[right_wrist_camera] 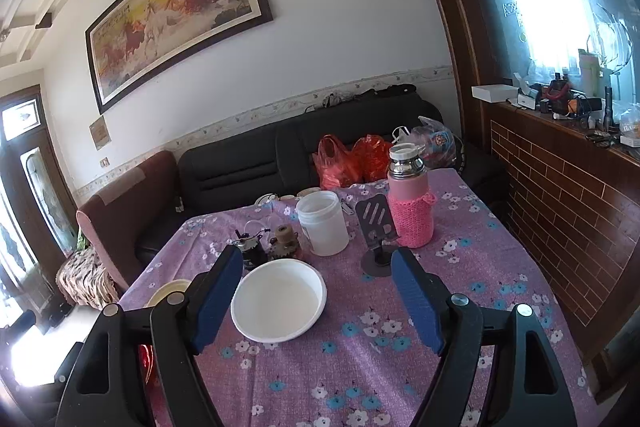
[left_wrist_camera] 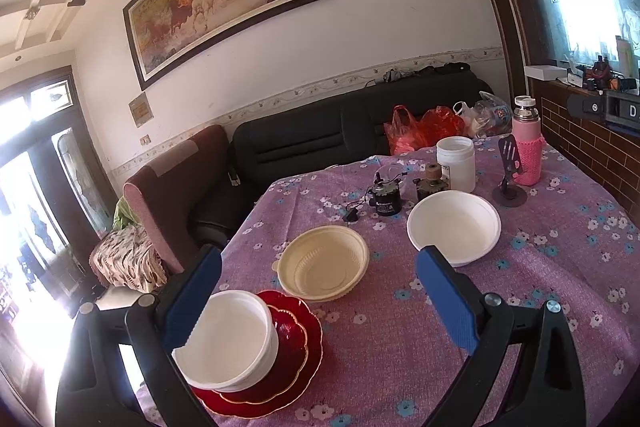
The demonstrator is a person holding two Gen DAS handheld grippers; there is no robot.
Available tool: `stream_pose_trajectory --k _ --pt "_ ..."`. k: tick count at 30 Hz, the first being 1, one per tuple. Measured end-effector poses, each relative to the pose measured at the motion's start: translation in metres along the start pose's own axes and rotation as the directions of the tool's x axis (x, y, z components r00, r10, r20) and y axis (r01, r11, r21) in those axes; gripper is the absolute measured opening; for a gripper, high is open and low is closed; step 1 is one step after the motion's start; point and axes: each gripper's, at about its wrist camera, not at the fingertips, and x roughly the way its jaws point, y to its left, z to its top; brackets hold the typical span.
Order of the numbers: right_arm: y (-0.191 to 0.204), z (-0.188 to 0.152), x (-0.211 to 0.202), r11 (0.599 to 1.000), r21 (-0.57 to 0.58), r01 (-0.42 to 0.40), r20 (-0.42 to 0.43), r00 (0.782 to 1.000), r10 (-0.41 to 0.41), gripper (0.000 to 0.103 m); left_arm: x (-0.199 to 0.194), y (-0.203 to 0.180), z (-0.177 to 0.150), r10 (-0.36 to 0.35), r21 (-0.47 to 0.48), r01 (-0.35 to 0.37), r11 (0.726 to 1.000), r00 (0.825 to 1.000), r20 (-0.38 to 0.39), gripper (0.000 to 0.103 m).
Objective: Organize plates and bowls
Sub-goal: 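Move the open right gripper toward the small white bowl, then grasp the rim of the small white bowl with the right gripper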
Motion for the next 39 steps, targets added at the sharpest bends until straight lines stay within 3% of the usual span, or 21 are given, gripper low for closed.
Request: stream_pose_trajectory --k 4,10,16,19,23,26,29,33,35,39 --pt "-0.002 0.004 0.023 0.999 0.054 -0.007 -0.008 1.0 0.007 0.086 0.024 -0.009 0.009 -0.02 -0.006 0.02 1.0 1.0 -0.016 0.098" --pt "-0.011 -0.016 0.079 0.983 0.178 -0.044 -0.082 0.995 0.06 0.086 0.071 -0.02 0.013 -0.116 -0.061 0.11 0.992 0.988 -0.101 0.098" --pt "-0.025 -0.043 0.14 0.97 0.244 -0.009 -0.156 0.987 0.048 0.086 0.114 -0.02 0.011 -0.226 -0.183 0.196 0.963 0.96 -0.166 0.098" --pt "-0.036 -0.057 0.166 0.962 0.275 0.002 -0.196 0.979 0.054 0.085 0.134 -0.022 0.007 -0.304 -0.254 0.253 0.933 0.935 -0.185 0.098" --pt "-0.034 -0.077 0.2 0.97 0.244 -0.007 -0.299 0.951 0.082 0.066 0.152 -0.03 -0.003 -0.335 -0.328 0.261 0.908 0.922 -0.193 0.098" --pt "-0.028 -0.092 0.22 0.972 0.234 -0.012 -0.355 0.93 0.096 0.066 0.162 -0.04 -0.013 -0.388 -0.368 0.295 0.882 0.898 -0.209 0.098" --pt "-0.025 -0.102 0.231 0.973 0.231 -0.021 -0.377 0.92 0.109 0.063 0.168 -0.053 -0.02 -0.402 -0.353 0.309 0.883 0.886 -0.23 0.098" --pt "-0.033 -0.11 0.242 0.954 0.294 -0.061 -0.398 0.9 0.18 0.022 0.175 -0.054 -0.023 -0.409 -0.369 0.305 0.878 0.879 -0.246 0.098" --pt "-0.034 -0.11 0.242 0.946 0.317 -0.064 -0.403 0.894 0.196 0.013 0.176 -0.05 -0.022 -0.402 -0.383 0.293 0.876 0.883 -0.243 0.098" --pt "-0.031 -0.103 0.231 0.961 0.27 -0.053 -0.444 0.879 0.173 0.009 0.18 -0.041 -0.024 -0.402 -0.418 0.28 0.864 0.884 -0.24 0.098"
